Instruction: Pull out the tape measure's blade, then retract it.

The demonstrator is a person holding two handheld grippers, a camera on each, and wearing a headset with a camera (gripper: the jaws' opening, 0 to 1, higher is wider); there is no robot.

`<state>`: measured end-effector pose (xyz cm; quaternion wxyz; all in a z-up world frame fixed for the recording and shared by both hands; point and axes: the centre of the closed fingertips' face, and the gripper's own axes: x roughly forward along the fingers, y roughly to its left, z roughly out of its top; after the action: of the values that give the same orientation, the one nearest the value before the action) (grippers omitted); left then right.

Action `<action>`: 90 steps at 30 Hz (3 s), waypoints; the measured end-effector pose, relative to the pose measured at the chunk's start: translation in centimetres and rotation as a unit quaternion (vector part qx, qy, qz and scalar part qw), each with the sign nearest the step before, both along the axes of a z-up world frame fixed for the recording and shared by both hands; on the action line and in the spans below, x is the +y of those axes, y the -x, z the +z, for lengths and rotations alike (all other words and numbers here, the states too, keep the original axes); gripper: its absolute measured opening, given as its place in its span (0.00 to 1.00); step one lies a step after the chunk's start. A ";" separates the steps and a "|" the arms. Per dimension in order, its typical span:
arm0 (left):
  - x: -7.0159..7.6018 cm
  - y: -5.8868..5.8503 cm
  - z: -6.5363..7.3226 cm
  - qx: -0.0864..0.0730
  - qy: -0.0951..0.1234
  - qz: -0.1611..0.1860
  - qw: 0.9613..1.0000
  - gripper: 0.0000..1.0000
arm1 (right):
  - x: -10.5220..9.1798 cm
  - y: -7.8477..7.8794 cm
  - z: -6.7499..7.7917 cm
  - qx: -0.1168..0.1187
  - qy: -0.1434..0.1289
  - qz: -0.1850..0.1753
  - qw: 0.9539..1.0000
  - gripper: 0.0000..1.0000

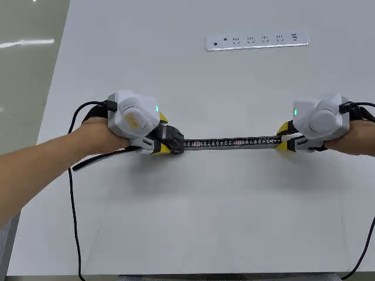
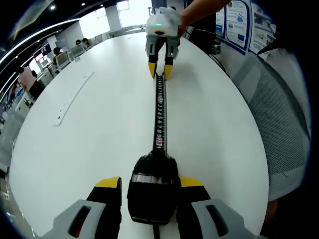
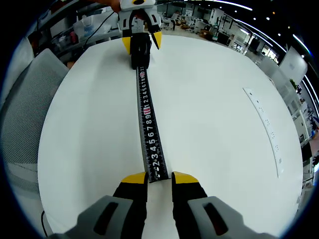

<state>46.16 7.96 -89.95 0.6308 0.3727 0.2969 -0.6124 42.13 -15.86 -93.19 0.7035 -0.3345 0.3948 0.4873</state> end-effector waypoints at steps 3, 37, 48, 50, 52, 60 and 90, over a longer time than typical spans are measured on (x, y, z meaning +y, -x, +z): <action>0.2 0.0 0.3 0.001 0.002 0.010 1.000 0.42 | -0.2 -0.2 0.4 -0.001 -0.007 -0.018 1.000 0.21; 2.7 1.4 3.4 0.000 0.078 0.239 0.968 0.59 | 0.0 1.7 4.6 -0.025 -0.109 -0.243 0.963 0.35; 3.1 2.5 4.0 0.014 0.090 0.315 0.945 0.64 | -0.2 3.0 5.8 -0.042 -0.131 -0.305 0.943 0.42; 3.3 2.5 4.1 0.016 0.097 0.330 0.939 0.65 | -0.1 3.3 6.0 -0.042 -0.134 -0.314 0.939 0.43; 3.4 2.6 4.3 0.018 0.103 0.344 0.933 0.66 | 0.1 3.8 6.2 -0.043 -0.139 -0.320 0.936 0.44; 4.1 3.7 5.1 0.006 0.115 0.384 0.916 0.69 | 0.2 5.0 7.3 -0.048 -0.160 -0.357 0.919 0.47; 6.5 10.7 8.3 0.015 0.162 0.496 0.853 0.85 | 1.6 11.1 11.5 -0.069 -0.191 -0.416 0.886 0.65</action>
<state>35.45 14.49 -81.69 0.8979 0.0592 0.3483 -0.2627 31.03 -14.27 -81.65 0.9174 -0.0320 0.3473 0.1915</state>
